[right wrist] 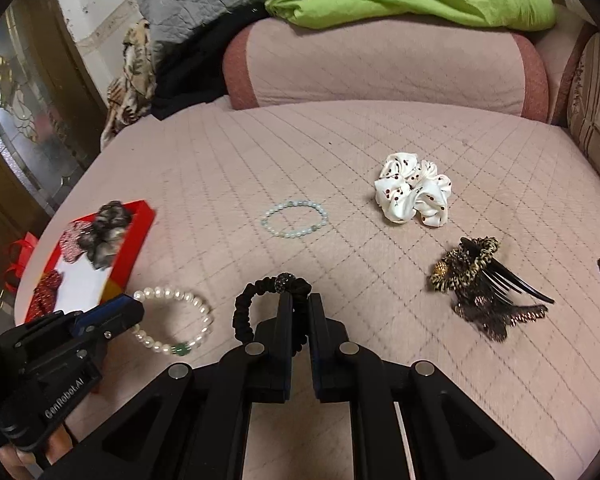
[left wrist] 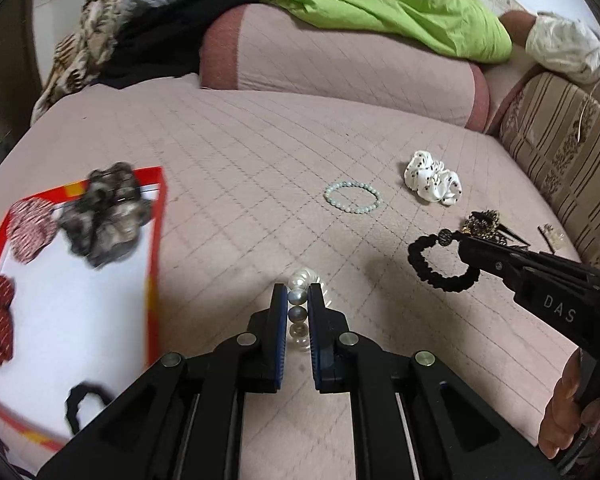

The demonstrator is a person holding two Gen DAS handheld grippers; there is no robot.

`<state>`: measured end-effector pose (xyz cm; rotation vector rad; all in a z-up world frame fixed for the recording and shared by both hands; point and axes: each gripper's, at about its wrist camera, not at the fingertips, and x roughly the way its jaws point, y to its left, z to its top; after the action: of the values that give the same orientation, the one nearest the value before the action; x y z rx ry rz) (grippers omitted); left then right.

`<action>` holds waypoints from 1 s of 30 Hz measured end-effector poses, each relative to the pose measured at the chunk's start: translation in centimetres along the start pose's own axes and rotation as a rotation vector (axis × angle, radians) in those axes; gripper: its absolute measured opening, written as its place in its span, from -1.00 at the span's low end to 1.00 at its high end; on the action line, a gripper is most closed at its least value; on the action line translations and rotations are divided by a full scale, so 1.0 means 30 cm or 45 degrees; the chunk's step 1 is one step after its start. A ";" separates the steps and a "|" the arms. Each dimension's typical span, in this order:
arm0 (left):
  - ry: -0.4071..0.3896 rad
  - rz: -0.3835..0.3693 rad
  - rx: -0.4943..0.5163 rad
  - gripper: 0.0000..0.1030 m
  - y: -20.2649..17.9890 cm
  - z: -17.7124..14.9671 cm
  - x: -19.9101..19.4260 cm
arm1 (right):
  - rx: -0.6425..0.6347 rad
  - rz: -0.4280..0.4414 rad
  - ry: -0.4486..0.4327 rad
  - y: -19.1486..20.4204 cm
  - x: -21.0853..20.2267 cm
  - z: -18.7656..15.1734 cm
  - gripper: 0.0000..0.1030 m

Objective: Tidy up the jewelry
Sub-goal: 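Carry the pearl bracelet and black bracelet over the red-rimmed white tray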

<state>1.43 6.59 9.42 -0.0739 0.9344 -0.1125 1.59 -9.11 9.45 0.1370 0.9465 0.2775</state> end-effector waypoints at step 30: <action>-0.263 0.290 -0.097 -0.82 0.264 -0.111 -0.464 | -0.368 -0.166 -0.052 0.496 -0.233 -0.143 -0.84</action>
<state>-8.94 16.18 17.67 -0.0482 0.7349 0.1398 -8.34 3.03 15.93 -0.1834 0.8615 0.2871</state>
